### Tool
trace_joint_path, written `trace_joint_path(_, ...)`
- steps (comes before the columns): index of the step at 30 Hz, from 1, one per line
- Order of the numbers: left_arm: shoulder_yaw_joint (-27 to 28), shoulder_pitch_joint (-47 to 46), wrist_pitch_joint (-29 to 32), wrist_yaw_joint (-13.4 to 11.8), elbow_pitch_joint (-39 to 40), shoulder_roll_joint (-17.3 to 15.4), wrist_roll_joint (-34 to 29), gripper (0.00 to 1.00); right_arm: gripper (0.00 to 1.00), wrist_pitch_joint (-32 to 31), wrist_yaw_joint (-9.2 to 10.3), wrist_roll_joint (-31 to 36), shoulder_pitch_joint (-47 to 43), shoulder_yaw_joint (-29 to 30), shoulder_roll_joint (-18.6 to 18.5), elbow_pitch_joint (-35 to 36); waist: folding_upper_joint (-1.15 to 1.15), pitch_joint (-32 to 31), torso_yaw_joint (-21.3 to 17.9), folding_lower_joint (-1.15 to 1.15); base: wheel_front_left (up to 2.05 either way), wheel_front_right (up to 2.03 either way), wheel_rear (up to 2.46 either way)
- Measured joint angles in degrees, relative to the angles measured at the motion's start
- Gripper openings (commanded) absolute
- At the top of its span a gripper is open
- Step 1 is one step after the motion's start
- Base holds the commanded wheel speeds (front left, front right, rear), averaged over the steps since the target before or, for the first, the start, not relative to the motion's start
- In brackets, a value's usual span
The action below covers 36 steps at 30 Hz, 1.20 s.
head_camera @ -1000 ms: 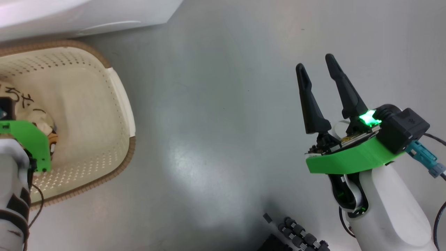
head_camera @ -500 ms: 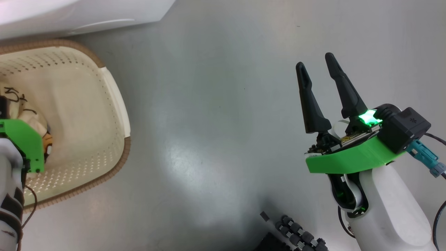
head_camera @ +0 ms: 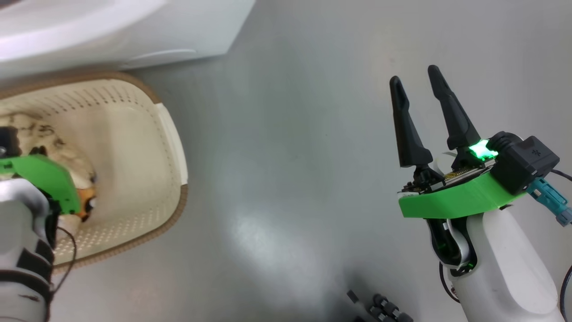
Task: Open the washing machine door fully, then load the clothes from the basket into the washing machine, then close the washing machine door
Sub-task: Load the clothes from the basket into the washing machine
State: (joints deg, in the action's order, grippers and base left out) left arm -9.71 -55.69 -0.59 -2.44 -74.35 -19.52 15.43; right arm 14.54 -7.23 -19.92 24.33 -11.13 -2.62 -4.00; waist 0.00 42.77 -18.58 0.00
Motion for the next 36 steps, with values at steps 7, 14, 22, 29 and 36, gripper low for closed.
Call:
trace_joint_path(7, 1.7, 2.6, -6.1, 2.9, -0.1, 2.4, 3.2, 0.0, 1.0, 0.0, 0.0, 0.5, -0.4, 0.5, -0.4, -0.5, 0.0, -4.5, 1.8, 0.0, 0.0, 0.0, 0.0)
trace_joint_path(14, 2.6, 4.7, -12.0, 5.3, -0.1, 4.8, 4.9, 0.0, 1.0, 0.0, 0.0, 0.7, -3.9, 2.1, -1.8, -1.1, 0.0, -9.5, 3.7, 0.0, 0.0, 0.0, 0.0)
trace_joint_path(22, 3.3, 10.8, -13.6, 7.3, 8.0, 6.7, 5.8, 0.0, 1.0, 0.0, 0.0, 0.7, -8.5, 2.9, -3.5, -1.6, 0.0, -16.2, 5.9, -0.01, 0.0, 0.0, 0.0)
trace_joint_path(29, 5.8, 19.6, -13.9, 7.3, 20.4, 8.3, 4.1, 0.0, 1.0, 0.0, 0.0, 0.7, -13.0, 4.1, -5.1, -2.2, 0.0, -22.5, 8.0, -0.01, 0.0, 0.0, 0.0)
trace_joint_path(36, 9.2, 30.2, -14.0, 7.4, 33.1, 10.0, 0.8, 0.0, 1.0, 0.0, 0.0, 0.7, -18.6, 5.3, -6.7, -2.5, 0.0, -29.6, 10.4, -0.01, 0.0, 0.0, 0.0)
